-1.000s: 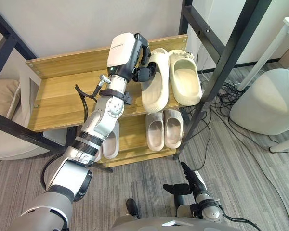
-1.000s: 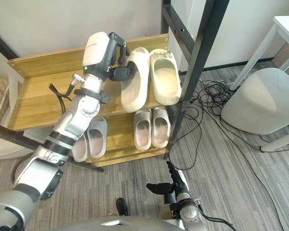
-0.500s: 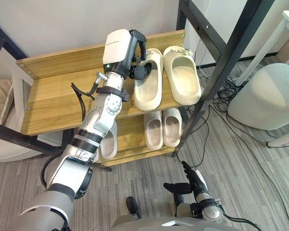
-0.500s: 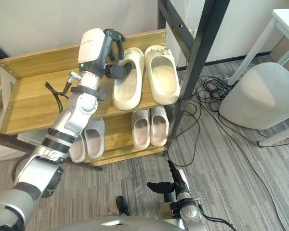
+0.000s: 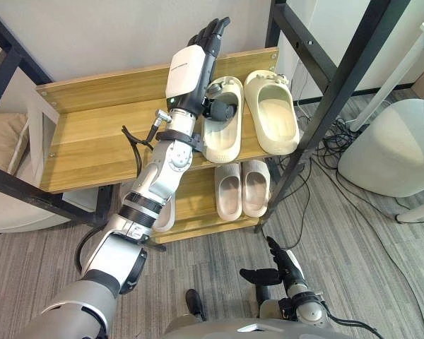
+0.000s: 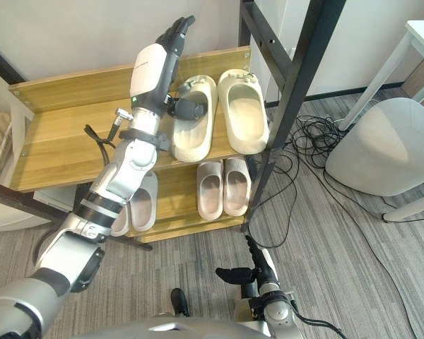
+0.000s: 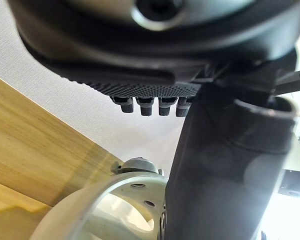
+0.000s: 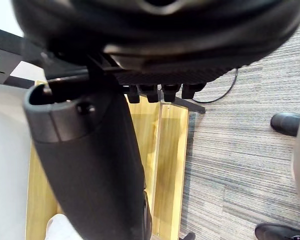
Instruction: Organize the slippers on the shoe rack
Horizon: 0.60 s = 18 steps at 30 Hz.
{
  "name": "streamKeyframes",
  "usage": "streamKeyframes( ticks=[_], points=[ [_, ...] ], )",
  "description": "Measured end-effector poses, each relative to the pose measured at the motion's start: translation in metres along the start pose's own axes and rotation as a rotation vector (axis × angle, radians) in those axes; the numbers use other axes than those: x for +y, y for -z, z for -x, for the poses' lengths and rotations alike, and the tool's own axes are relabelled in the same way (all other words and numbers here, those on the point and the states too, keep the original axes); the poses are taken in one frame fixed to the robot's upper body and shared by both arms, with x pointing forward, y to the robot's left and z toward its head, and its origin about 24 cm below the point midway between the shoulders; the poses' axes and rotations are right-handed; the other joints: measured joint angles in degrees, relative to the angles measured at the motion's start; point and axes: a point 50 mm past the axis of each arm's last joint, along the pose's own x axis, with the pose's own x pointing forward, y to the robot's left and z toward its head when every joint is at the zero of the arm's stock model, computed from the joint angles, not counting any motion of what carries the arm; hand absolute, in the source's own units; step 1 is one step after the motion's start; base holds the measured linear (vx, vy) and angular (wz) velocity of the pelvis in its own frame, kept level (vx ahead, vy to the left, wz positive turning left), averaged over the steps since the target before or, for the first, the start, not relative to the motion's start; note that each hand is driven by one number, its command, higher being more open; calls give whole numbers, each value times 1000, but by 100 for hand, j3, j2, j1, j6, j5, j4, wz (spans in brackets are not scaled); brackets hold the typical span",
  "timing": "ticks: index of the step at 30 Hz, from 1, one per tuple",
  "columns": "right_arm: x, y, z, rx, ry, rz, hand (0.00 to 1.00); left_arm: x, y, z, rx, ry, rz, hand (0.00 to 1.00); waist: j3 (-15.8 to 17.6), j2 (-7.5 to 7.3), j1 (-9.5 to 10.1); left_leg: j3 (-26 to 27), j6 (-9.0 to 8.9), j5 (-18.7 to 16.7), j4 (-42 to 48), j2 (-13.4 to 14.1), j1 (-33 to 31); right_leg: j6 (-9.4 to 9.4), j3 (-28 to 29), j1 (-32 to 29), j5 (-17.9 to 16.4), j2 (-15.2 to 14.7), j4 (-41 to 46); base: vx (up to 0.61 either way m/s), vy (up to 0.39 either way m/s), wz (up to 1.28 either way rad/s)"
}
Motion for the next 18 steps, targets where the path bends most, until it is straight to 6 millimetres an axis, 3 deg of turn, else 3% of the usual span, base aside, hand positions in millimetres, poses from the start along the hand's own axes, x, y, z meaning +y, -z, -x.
streamKeyframes(
  ticks=[7,13,18],
  points=[
    [1,1,1,6,-2,1,100,-2,-14,8,-19,-20,143,100,0,0,48,-49,4,3,-2,-2,73,-2,-64,102,-20,-6,0,-8,5,3],
    [1,3,1,13,-3,1,100,10,-33,9,-106,-65,267,100,-2,-2,121,-98,5,4,-2,-7,85,8,-117,148,-35,-9,0,-4,6,4],
    [1,4,1,20,-7,4,100,15,-34,16,-122,-75,326,100,-8,3,185,-186,8,12,-1,-10,110,12,-202,221,-59,-9,0,-4,8,8]
  ],
)
